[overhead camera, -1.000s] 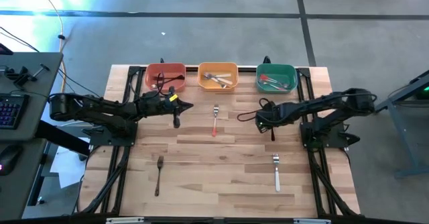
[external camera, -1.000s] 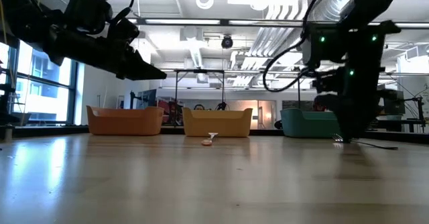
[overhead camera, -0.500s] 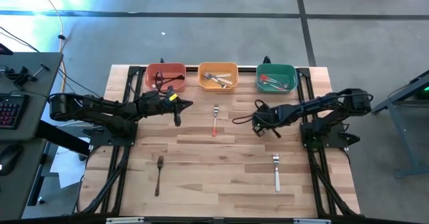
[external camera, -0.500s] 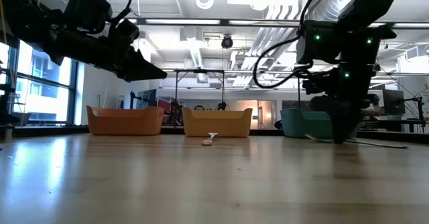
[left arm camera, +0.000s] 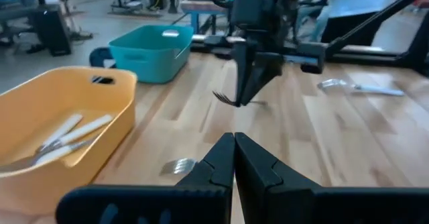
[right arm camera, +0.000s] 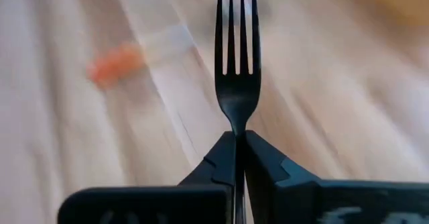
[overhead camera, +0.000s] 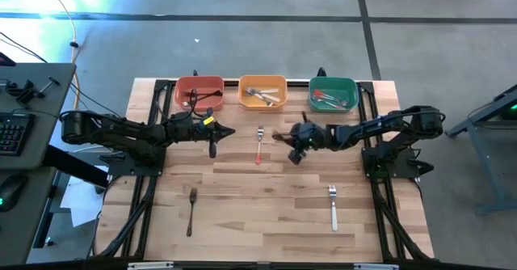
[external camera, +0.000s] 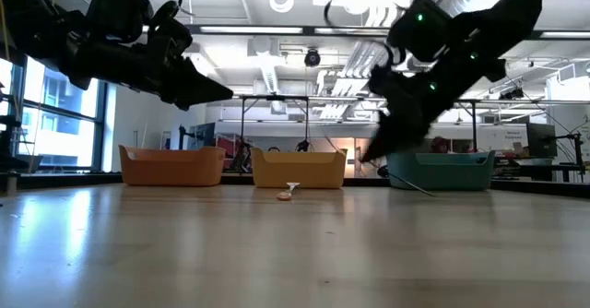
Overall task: Sort silverware by color (type)
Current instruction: Put the right black fork into the orange bin
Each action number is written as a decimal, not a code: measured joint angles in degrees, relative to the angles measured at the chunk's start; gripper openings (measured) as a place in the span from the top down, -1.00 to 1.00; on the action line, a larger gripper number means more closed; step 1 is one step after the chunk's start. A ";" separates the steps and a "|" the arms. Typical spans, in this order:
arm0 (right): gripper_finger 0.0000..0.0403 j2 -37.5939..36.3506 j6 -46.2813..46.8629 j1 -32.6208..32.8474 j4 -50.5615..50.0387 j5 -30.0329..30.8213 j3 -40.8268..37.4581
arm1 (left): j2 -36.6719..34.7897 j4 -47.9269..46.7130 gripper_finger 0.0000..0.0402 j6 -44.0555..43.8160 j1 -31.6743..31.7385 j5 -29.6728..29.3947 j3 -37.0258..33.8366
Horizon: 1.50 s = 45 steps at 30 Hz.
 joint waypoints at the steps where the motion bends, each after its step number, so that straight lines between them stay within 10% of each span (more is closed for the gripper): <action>1: 0.99 -0.02 -1.51 -0.26 3.97 -0.96 -0.38 | 0.59 1.31 0.98 0.07 -0.41 -0.01 0.00; 13: 1.00 -0.17 -16.83 -1.04 40.86 -12.37 -0.65 | 18.35 23.35 0.63 1.05 -3.58 -0.07 4.48; 27: 1.00 -0.18 -20.32 0.99 45.63 -14.84 -0.63 | 28.47 23.06 -0.01 5.96 -7.55 1.74 20.02; 38: 1.00 -0.24 -20.35 2.15 48.07 -14.82 -0.58 | 30.38 23.09 -0.01 7.97 -9.22 1.63 24.40; 45: 1.00 -0.24 -20.43 2.14 48.18 -14.79 -0.58 | 30.36 23.20 0.40 7.57 -9.02 1.61 25.31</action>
